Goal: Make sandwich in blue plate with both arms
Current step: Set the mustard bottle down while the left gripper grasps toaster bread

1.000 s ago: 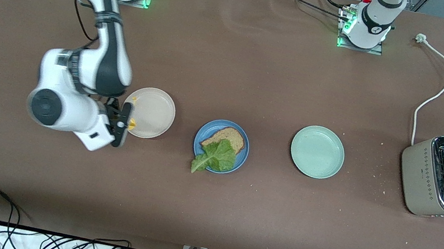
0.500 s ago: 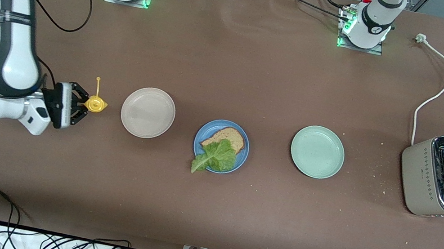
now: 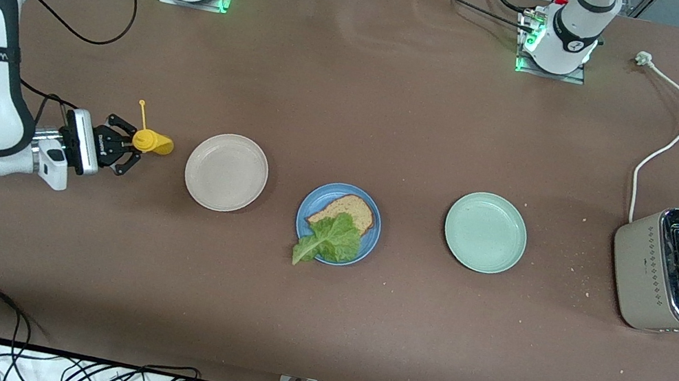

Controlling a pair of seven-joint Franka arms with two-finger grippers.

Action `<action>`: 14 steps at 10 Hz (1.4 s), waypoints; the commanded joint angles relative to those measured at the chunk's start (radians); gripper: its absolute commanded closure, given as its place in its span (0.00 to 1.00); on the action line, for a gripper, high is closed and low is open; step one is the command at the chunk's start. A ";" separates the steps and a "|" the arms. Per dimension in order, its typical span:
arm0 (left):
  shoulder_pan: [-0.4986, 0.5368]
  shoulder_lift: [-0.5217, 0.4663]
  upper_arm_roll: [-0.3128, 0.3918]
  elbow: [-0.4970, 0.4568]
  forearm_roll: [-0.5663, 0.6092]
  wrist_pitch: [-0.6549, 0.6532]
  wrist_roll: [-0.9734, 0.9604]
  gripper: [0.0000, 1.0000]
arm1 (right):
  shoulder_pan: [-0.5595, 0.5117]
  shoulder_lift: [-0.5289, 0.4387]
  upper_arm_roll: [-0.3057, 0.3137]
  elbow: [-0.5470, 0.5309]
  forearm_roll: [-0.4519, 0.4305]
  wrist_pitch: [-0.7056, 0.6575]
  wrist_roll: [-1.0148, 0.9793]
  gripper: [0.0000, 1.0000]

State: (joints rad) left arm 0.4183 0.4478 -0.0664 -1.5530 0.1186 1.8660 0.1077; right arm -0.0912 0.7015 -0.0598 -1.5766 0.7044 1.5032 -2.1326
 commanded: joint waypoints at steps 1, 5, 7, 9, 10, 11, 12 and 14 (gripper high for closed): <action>0.004 0.008 -0.007 0.022 0.033 -0.013 0.041 1.00 | -0.061 0.047 0.020 -0.011 0.027 -0.015 -0.156 1.00; 0.010 -0.084 -0.006 0.083 0.027 -0.129 0.206 1.00 | -0.068 0.069 0.023 -0.002 0.023 0.017 -0.210 1.00; 0.010 -0.124 -0.010 0.170 0.019 -0.294 0.219 1.00 | -0.068 0.070 0.024 -0.002 0.021 0.060 -0.285 1.00; -0.003 -0.152 -0.024 0.220 -0.009 -0.433 0.192 1.00 | -0.067 0.069 0.024 -0.002 0.021 0.061 -0.282 0.95; -0.003 -0.171 -0.027 0.220 -0.092 -0.465 0.111 1.00 | -0.067 0.070 0.024 -0.005 0.027 0.058 -0.274 0.01; -0.003 -0.190 -0.062 0.214 -0.165 -0.494 -0.007 1.00 | -0.067 0.069 0.024 -0.005 0.027 0.057 -0.273 0.00; -0.001 -0.192 -0.113 0.203 -0.184 -0.507 -0.111 1.00 | -0.067 0.058 0.024 -0.002 0.027 0.057 -0.259 0.00; -0.001 -0.189 -0.202 0.168 -0.323 -0.507 -0.320 1.00 | -0.068 0.000 0.009 -0.002 -0.008 0.057 -0.153 0.00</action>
State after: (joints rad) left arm 0.4147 0.2678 -0.2023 -1.3481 -0.0720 1.3660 -0.0273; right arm -0.1442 0.7624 -0.0491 -1.5779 0.7135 1.5650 -2.3712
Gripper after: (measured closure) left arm 0.921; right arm 0.476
